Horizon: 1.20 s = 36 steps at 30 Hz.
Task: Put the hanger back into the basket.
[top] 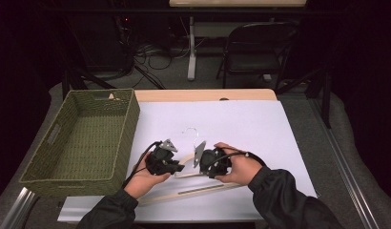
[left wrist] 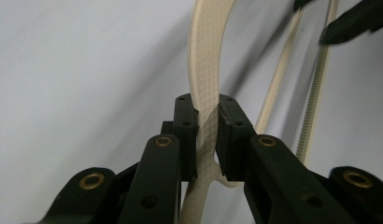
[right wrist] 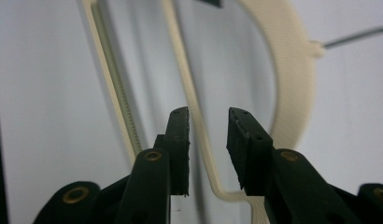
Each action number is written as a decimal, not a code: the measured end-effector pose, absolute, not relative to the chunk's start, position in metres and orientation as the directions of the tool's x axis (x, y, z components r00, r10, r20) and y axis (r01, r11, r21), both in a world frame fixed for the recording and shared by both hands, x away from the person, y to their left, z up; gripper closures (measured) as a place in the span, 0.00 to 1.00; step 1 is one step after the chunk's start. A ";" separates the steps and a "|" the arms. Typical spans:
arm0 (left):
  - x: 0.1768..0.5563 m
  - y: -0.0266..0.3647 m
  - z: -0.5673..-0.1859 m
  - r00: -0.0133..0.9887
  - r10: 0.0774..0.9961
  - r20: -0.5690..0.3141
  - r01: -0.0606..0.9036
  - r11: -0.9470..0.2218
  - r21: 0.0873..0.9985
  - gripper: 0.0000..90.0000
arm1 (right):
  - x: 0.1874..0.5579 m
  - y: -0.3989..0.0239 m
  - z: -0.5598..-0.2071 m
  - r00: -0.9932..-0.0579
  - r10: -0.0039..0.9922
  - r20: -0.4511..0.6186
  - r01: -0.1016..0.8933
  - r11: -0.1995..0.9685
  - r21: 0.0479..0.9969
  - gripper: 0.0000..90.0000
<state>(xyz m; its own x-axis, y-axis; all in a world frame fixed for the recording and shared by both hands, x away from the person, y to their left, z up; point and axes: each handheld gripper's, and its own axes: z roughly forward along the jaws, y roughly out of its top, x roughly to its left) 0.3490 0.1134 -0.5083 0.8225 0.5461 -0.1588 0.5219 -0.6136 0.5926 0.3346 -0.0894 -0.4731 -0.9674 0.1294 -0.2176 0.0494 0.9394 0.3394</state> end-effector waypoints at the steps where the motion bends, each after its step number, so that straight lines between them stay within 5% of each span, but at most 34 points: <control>1: 0.348 0.115 -0.508 0.826 0.541 -0.157 0.516 -0.616 0.595 0.89 | 0.342 -0.099 -0.464 -0.956 0.215 -0.198 0.123 0.910 0.396 0.74; 5: 0.346 0.114 -0.508 0.825 0.543 -0.156 0.515 -0.610 0.602 0.89 | 0.358 -0.113 -0.459 -0.919 0.376 -0.121 0.282 0.839 0.465 0.66; 15: 0.344 0.114 -0.507 0.830 0.536 -0.155 0.510 -0.614 0.602 0.89 | 0.374 -0.102 -0.483 -0.889 0.446 -0.097 0.365 0.822 0.437 0.66; 28: 0.342 0.115 -0.507 0.831 0.531 -0.169 0.516 -0.620 0.591 0.88 | 0.373 -0.091 -0.487 -0.905 0.409 -0.119 0.323 0.841 0.433 0.80; 33: 0.341 0.123 -0.500 0.834 0.509 -0.213 0.519 -0.591 0.618 0.71 | 0.367 -0.093 -0.483 -0.914 0.378 -0.151 0.283 0.857 0.431 0.82; 36: 0.341 0.129 -0.498 0.839 0.490 -0.235 0.519 -0.593 0.616 0.69 | 0.363 -0.094 -0.479 -0.916 0.363 -0.169 0.259 0.859 0.441 0.82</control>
